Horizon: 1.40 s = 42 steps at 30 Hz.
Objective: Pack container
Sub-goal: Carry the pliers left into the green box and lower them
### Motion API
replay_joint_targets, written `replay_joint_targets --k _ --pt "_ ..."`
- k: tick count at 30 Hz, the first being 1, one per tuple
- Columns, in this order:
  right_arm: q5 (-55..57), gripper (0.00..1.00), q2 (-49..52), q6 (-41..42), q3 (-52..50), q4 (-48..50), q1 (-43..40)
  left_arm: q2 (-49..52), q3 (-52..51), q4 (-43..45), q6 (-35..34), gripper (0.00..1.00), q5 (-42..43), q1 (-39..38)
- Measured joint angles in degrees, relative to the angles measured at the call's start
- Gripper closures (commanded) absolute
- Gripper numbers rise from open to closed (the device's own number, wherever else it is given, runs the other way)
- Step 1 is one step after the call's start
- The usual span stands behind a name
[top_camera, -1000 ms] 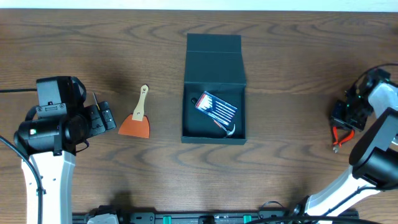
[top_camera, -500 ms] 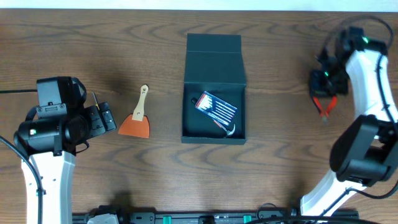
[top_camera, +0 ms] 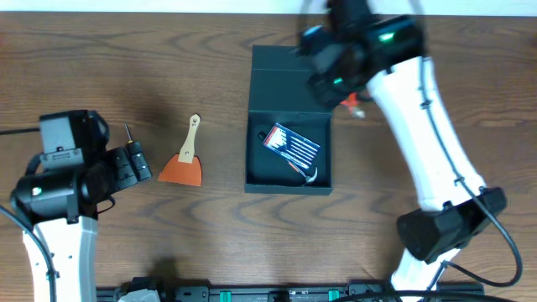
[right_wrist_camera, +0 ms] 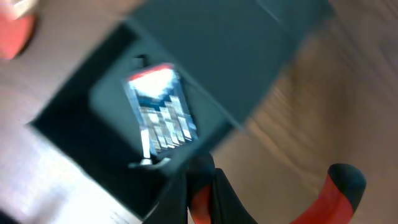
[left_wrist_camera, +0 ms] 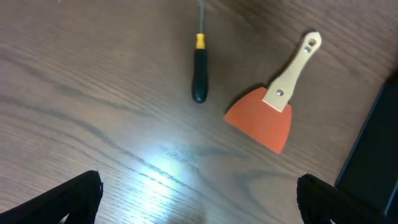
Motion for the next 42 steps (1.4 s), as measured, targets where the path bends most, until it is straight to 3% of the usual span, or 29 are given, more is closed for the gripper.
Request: replay_joint_targets --k 6,14,23,35,42 --pt "-0.2 0.99 0.3 -6.1 0.0 1.0 6.1 -1.7 0.0 -1.4 0.0 0.01 0.0 5.6" --pt "-2.9 0.99 7.4 -12.2 0.0 0.5 7.3 -2.0 0.0 -1.6 0.0 0.01 0.0 6.3" --pt "-6.5 0.99 17.8 -14.5 0.0 -2.7 7.5 -2.0 0.0 -0.9 0.0 0.01 0.0 6.3" --pt "-8.3 0.99 19.7 -18.0 0.0 -4.5 7.7 -2.0 0.0 -0.5 0.0 0.02 0.0 6.3" --pt "-7.9 0.99 21.4 -20.5 -3.7 -0.9 7.7 -2.0 0.0 -0.5 0.0 0.02 0.0 6.3"
